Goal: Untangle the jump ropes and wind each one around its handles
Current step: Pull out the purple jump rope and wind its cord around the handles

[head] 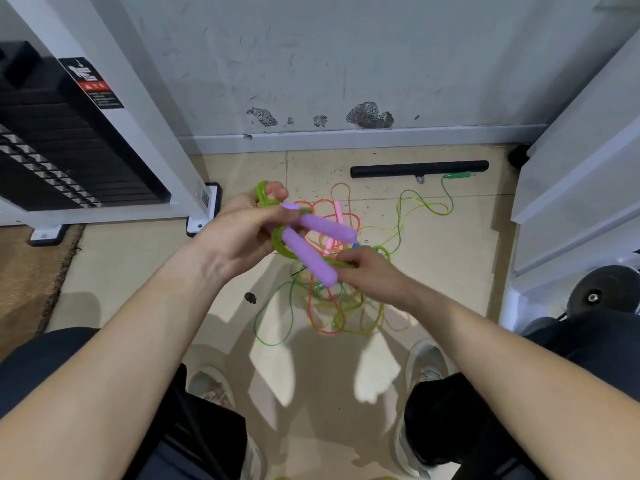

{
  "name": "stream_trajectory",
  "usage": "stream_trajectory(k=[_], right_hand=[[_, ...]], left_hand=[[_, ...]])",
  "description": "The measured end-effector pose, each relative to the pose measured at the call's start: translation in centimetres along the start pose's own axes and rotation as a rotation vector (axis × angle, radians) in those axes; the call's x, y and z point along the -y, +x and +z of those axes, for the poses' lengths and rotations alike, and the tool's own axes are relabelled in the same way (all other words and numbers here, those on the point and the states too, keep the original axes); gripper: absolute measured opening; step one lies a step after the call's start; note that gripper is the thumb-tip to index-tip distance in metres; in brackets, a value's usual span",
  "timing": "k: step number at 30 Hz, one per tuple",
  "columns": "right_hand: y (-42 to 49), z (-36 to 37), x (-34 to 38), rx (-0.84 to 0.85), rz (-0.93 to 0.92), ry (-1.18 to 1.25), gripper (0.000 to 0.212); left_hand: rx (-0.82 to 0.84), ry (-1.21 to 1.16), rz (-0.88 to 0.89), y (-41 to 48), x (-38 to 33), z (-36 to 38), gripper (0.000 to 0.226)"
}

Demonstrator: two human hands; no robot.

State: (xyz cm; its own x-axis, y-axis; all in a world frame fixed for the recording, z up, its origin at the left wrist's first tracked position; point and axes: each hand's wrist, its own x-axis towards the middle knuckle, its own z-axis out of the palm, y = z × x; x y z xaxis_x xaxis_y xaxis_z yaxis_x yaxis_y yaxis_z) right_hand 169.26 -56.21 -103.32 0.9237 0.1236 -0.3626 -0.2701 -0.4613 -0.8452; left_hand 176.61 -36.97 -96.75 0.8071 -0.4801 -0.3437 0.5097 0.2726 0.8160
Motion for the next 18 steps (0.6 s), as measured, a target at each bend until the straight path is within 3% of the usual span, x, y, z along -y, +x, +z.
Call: stream_trajectory(k=[5,7,13,16,18], right_hand=[[0.3,-2.8,0.8,0.028,0.047,0.106,0.026],[0.3,-3.1,1.4,0.059,0.088,0.126,0.022],[-0.5,-3.0,2.9,0.098,0.113,0.302,0.028],[-0.7,-2.5,3.9,0.088,0.158,0.503,0.030],[-1.0,-1.5,4.5,0.012,0.107,0.465,0.027]], left_hand=[[0.114,0.508,0.002,-1.0,1.6,0.3,0.069],[0.154,0.730,0.064,-1.2,2.1,0.4,0.069],[0.141,1.039,0.229,-0.8,2.5,-0.5,0.067],[0.003,1.177,0.358,-0.3,3.5,-0.7,0.064],[-0.164,1.119,0.460,0.0,4.2,-0.6,0.060]])
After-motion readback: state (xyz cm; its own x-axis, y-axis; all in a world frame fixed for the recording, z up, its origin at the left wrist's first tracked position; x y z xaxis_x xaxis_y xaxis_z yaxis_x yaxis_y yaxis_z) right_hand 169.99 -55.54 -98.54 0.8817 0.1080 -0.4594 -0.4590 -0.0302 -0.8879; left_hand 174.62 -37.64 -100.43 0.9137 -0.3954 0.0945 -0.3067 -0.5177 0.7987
